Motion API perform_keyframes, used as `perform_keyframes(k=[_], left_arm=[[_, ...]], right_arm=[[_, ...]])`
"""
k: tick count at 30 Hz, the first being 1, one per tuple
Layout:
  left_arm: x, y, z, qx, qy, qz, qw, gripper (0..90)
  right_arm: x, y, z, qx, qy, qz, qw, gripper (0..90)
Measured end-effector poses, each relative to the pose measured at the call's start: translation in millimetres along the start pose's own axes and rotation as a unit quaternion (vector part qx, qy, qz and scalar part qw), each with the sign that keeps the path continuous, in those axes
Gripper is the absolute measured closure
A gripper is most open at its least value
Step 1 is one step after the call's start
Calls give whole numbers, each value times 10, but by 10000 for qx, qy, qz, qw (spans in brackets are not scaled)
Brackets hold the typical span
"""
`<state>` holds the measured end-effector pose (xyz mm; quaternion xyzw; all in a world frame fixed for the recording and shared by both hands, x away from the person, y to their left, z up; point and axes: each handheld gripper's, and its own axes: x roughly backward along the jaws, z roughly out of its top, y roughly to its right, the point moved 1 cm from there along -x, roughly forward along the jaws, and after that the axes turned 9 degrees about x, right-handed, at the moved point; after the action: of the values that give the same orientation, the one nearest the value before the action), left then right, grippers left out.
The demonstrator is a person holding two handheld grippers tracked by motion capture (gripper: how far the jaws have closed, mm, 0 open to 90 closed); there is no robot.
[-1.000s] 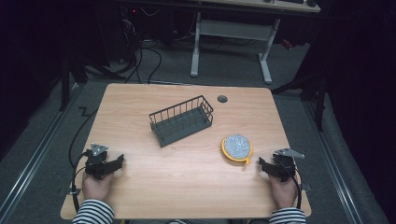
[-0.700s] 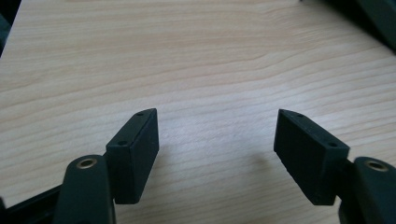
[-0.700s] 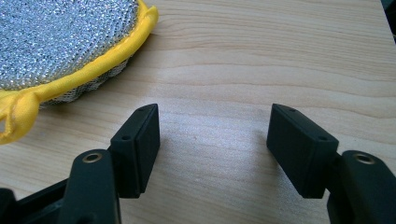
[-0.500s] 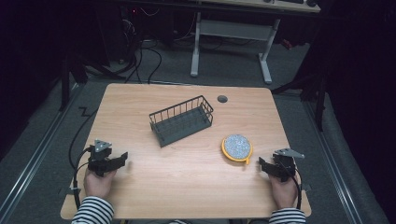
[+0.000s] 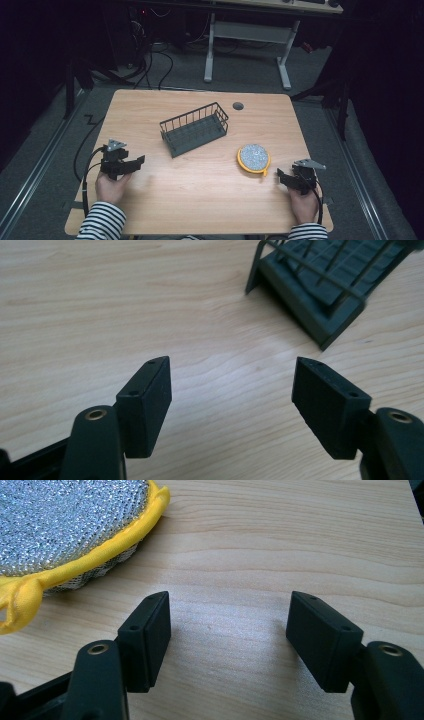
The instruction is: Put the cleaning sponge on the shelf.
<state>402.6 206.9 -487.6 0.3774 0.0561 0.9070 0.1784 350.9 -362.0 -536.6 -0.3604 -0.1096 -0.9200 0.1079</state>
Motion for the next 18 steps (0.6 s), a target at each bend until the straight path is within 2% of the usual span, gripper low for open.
perform_keyframes(k=[3,6,12,13,18], left_arm=[[9,69,84,-5,12,-129,9999,330],[15,137,168,-108,-10,-142,9998,332],[16,247,324,-161,-18,-217,9996,327],[4,289,381,-183,-65,-284,9994,322],[-28,367,482,-267,-165,-336,9989,300]], right_arm=[[1,1,0,-6,3,6,10000,345],[2,3,0,-9,-4,14,10000,344],[2,5,-1,-12,1,34,10000,340],[2,6,-1,-12,2,37,10000,340],[3,9,-2,-26,7,47,10000,340]])
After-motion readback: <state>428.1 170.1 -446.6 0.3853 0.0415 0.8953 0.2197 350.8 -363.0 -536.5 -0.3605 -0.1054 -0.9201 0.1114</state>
